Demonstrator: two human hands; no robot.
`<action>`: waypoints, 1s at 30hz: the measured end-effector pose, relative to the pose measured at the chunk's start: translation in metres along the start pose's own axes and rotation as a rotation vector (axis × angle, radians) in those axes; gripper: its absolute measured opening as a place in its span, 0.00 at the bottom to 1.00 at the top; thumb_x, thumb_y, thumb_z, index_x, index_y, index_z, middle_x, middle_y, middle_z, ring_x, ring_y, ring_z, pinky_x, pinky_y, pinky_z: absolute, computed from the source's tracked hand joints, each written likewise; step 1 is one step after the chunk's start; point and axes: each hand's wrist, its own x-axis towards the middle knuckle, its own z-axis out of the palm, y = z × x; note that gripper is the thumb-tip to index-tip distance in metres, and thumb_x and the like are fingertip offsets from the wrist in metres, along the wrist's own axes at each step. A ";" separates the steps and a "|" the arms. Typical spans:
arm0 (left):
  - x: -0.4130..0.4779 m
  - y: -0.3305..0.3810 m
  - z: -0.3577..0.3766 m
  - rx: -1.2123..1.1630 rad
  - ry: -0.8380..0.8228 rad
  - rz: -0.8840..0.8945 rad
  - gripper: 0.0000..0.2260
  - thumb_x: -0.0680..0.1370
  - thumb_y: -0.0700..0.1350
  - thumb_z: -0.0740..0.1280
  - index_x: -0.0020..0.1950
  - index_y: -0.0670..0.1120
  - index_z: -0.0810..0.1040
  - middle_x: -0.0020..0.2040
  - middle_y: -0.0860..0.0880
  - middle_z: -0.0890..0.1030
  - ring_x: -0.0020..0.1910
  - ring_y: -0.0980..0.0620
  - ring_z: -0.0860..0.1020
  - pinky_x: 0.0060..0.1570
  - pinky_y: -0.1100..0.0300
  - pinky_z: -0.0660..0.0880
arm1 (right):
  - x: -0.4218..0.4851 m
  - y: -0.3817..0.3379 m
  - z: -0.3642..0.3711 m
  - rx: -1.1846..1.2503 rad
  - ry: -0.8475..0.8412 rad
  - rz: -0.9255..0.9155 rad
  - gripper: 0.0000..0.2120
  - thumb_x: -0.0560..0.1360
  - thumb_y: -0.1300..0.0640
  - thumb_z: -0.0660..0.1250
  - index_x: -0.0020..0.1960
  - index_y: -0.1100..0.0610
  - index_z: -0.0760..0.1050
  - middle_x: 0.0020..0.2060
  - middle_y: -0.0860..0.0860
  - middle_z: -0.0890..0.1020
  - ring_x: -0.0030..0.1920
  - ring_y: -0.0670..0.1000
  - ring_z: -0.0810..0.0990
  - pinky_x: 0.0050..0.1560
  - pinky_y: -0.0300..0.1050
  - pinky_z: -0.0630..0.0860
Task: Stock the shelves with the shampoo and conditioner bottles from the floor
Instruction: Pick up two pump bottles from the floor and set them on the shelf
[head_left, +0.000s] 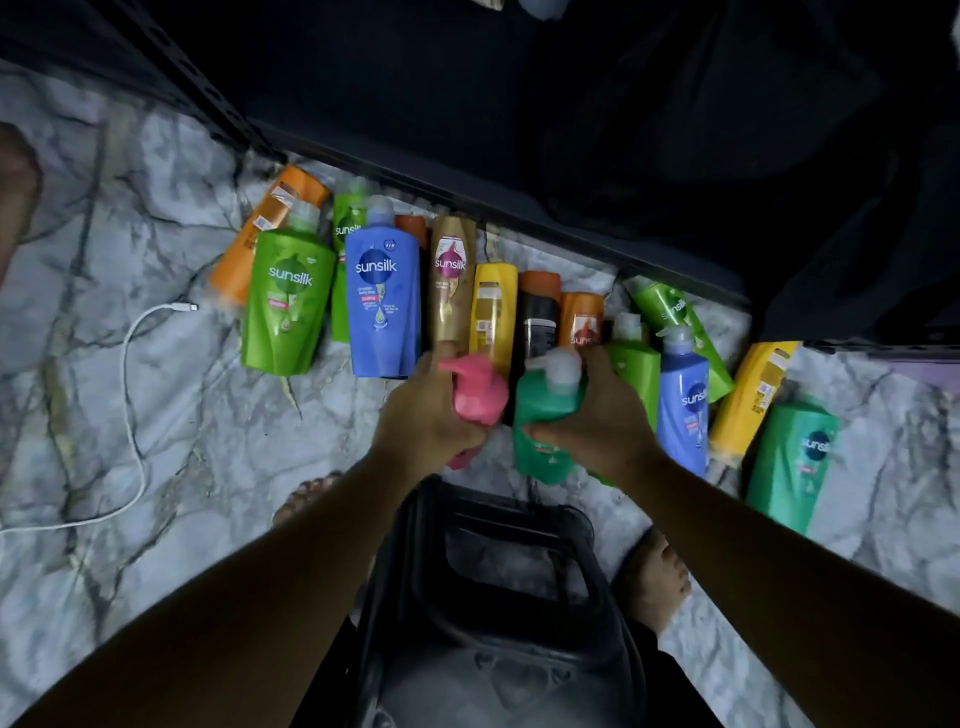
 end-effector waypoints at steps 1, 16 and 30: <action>-0.010 -0.003 0.002 -0.009 -0.008 0.011 0.36 0.60 0.50 0.81 0.65 0.54 0.71 0.59 0.53 0.78 0.51 0.48 0.80 0.48 0.57 0.76 | -0.013 0.007 0.004 0.017 0.007 0.005 0.34 0.58 0.55 0.84 0.58 0.45 0.71 0.46 0.42 0.82 0.46 0.48 0.82 0.45 0.44 0.78; -0.076 -0.047 0.006 0.002 -0.277 0.281 0.29 0.70 0.46 0.79 0.69 0.52 0.73 0.63 0.52 0.74 0.60 0.51 0.76 0.58 0.53 0.75 | -0.095 0.059 0.041 -0.118 -0.111 -0.166 0.39 0.68 0.50 0.79 0.75 0.47 0.67 0.71 0.43 0.73 0.67 0.44 0.74 0.65 0.36 0.70; -0.086 -0.015 -0.030 -0.072 -0.275 0.162 0.35 0.64 0.46 0.83 0.68 0.55 0.74 0.62 0.55 0.77 0.60 0.54 0.77 0.62 0.53 0.75 | -0.104 0.012 -0.001 -0.299 -0.094 -0.199 0.40 0.63 0.45 0.79 0.73 0.44 0.69 0.60 0.46 0.83 0.57 0.51 0.82 0.55 0.44 0.79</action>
